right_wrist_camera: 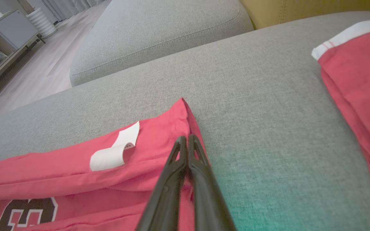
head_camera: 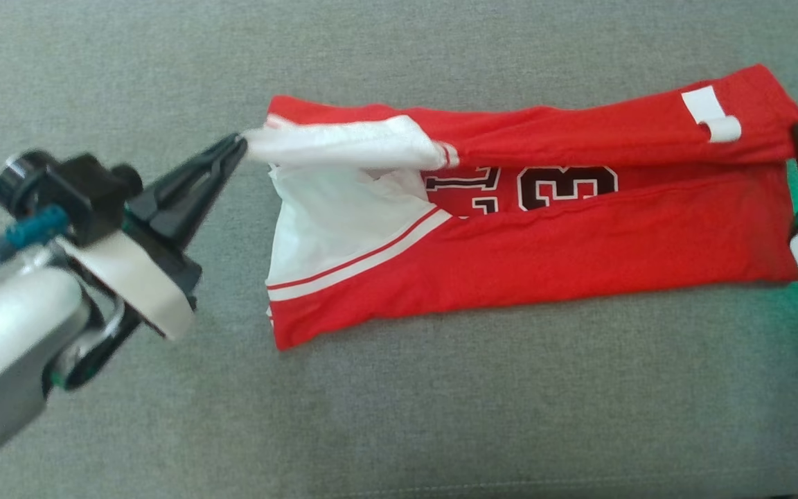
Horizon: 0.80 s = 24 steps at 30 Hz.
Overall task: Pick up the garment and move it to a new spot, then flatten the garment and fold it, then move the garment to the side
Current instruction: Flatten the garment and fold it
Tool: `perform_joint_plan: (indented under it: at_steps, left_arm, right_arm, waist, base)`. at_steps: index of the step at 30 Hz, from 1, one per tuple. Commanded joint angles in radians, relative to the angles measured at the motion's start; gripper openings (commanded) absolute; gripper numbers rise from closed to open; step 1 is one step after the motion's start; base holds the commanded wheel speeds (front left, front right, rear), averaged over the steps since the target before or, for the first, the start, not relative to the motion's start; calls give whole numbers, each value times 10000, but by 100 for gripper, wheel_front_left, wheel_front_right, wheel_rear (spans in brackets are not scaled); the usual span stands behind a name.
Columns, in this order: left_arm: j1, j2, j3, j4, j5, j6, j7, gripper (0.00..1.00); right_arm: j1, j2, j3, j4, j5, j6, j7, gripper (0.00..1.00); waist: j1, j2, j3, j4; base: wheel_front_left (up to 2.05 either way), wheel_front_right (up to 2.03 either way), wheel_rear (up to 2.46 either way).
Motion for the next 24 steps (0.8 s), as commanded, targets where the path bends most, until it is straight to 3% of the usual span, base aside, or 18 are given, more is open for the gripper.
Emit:
perform_joint_plan:
  at_steps: [1, 18, 19, 20, 21, 23, 24]
  left_arm:
    - [-175, 489, 450, -232, 52, 110, -80, 0]
    - [1653, 496, 299, -1265, -139, 977, -391, 0]
    - [1756, 412, 294, -1210, -170, 1006, -425, 0]
    - [1880, 295, 300, -1135, -271, 1025, -495, 0]
    - [2016, 161, 349, -1038, -431, 1069, -589, 13]
    - [2245, -132, 521, -756, -571, 1270, -832, 54]
    - [2390, -330, 683, -607, -668, 1431, -951, 100]
  right_arm:
    - [211, -389, -64, -284, 52, 67, -108, 0]
    - [2064, -151, -1464, -1403, -621, 67, 394, 0]
    - [2122, -72, -1520, -1443, -693, 67, 417, 8]
    - [2186, 13, -1580, -1458, -747, 67, 451, 36]
    - [2239, 91, -1639, -1482, -827, 67, 434, 100]
    - [2364, 249, -1842, -1538, -1021, 67, 140, 100]
    - [2470, 329, -1961, -1566, -1088, 67, -40, 100]
  waist:
    - [1, 0, -23, 26]
    - [1, 0, -147, 124]
    - [1, 0, -141, 127]
    - [1, 0, -146, 134]
    - [1, 0, -159, 142]
    - [1, 0, -227, 172]
    - [1, 0, -276, 206]
  base:
    - [0, 0, 0]
    - [0, 0, 0]
    - [0, 0, 0]
    - [0, 0, 0]
    - [0, 0, 0]
    - [0, 0, 0]
    - [0, 0, 0]
